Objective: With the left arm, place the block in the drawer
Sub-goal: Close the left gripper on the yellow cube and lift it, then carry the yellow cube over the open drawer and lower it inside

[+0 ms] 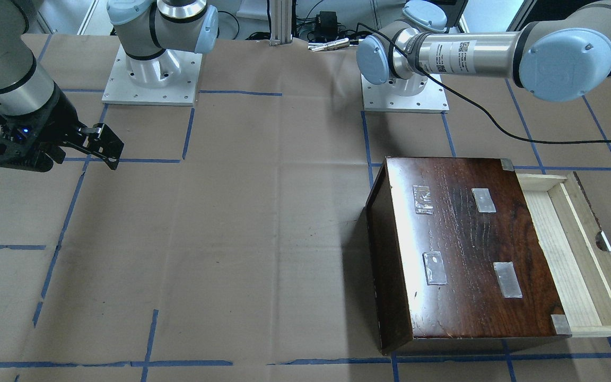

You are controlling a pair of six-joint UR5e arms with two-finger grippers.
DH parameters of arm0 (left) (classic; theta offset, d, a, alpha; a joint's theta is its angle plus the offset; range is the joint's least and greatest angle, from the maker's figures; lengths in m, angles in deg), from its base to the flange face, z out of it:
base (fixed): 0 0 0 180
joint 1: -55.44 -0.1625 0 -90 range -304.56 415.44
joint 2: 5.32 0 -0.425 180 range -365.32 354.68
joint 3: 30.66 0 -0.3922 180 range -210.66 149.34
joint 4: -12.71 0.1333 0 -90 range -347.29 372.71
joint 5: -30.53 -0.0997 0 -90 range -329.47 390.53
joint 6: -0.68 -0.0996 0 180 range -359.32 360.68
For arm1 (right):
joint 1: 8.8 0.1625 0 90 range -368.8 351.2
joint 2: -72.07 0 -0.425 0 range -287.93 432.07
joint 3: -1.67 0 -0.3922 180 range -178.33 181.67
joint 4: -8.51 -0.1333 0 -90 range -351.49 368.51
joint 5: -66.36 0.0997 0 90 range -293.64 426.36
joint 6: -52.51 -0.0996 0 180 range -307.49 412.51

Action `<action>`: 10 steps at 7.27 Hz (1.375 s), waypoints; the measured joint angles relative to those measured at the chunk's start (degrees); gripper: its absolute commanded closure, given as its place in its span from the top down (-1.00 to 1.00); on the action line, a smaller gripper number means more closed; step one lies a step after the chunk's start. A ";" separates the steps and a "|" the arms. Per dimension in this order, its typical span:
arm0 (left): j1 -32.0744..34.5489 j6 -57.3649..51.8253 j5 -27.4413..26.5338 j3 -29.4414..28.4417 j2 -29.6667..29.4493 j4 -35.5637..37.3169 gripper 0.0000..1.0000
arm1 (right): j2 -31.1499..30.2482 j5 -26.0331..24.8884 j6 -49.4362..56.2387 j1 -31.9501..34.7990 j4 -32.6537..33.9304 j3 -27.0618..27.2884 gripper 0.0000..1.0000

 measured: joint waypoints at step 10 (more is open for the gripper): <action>5.79 2.75 -1.25 14.47 25.19 -14.36 -0.84 | 0.00 0.00 -0.03 0.00 0.00 0.00 1.00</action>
